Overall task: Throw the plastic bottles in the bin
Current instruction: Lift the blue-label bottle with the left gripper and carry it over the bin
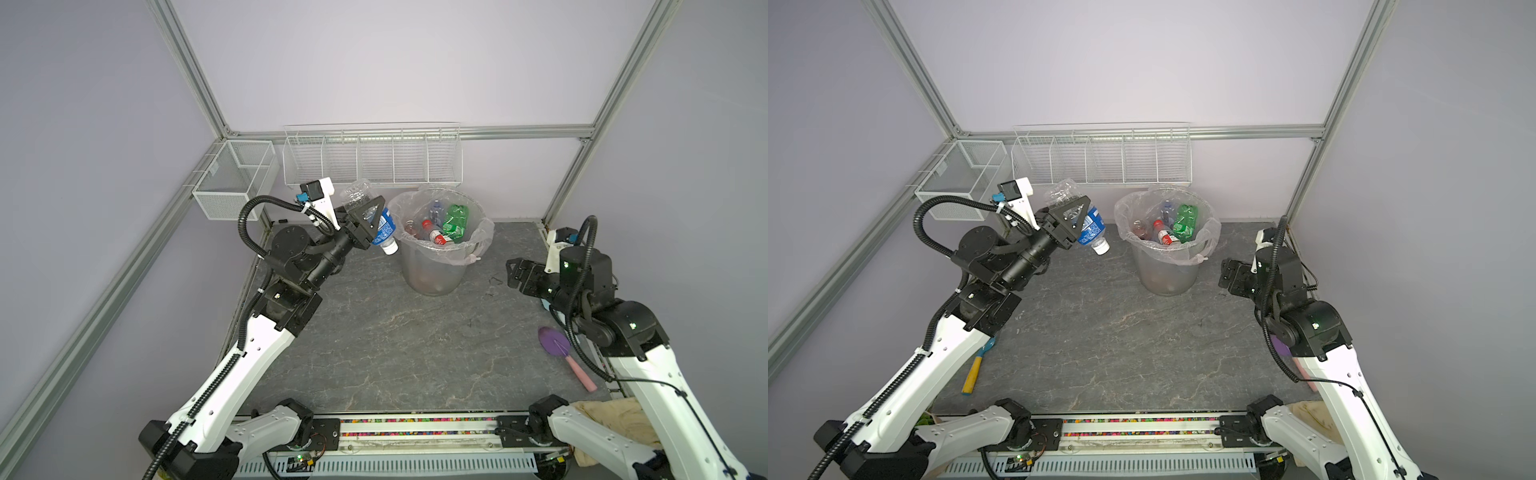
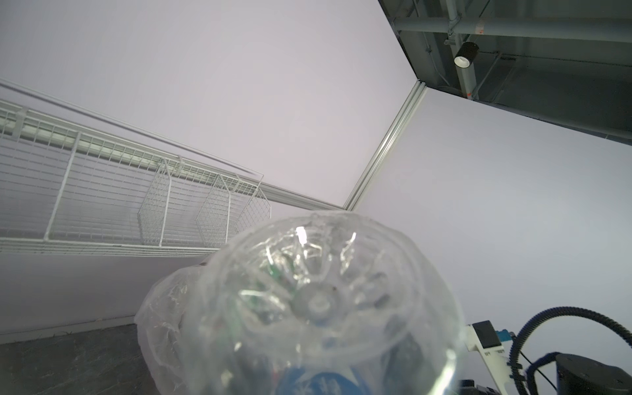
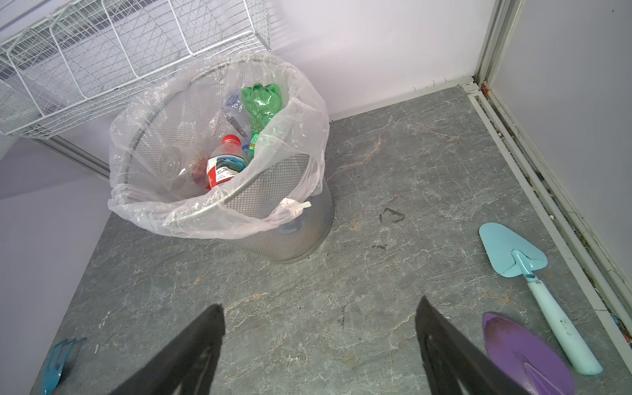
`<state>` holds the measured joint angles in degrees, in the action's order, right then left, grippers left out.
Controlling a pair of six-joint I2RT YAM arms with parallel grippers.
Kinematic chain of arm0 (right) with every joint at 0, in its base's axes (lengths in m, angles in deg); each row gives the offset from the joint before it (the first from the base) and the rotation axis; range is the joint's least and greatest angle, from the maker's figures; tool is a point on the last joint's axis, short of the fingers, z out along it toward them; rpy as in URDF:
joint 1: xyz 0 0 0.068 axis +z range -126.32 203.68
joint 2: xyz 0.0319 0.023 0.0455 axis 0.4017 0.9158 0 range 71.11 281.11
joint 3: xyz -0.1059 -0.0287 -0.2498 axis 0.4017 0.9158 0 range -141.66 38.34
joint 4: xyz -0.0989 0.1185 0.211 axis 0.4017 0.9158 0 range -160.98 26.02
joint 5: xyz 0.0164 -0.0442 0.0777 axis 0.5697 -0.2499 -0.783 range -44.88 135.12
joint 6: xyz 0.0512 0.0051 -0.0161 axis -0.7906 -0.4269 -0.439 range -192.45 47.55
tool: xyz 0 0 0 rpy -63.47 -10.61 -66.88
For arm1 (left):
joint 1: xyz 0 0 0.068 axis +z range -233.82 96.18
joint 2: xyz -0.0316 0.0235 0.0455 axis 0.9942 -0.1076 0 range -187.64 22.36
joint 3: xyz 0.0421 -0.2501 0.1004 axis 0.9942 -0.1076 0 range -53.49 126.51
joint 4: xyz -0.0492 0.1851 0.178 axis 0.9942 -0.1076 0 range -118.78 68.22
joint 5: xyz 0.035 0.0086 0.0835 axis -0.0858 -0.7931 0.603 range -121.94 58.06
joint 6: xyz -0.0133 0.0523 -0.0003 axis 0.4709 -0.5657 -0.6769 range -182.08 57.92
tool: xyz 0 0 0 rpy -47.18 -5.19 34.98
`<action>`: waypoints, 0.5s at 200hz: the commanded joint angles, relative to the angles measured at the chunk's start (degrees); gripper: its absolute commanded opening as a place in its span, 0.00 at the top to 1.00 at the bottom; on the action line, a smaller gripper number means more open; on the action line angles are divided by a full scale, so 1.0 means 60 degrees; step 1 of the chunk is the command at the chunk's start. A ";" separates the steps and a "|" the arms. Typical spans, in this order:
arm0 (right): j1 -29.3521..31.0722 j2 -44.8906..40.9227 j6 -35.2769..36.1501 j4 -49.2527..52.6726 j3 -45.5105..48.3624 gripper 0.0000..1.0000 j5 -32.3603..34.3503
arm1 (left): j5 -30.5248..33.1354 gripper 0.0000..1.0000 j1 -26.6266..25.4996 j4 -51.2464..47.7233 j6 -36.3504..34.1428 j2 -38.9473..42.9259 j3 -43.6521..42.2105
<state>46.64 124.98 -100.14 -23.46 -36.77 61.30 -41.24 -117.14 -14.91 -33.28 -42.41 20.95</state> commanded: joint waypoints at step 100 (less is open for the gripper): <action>-0.0045 -0.0350 0.0071 -0.0260 0.0432 0.10 -0.0287 | 0.0797 1.00 -0.1298 -0.0193 -0.3734 -0.1466 0.2962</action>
<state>46.64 123.51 -100.05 -23.92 -35.44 60.21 -37.90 -124.45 -17.56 -51.47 -49.47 34.72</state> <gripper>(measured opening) 0.898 0.435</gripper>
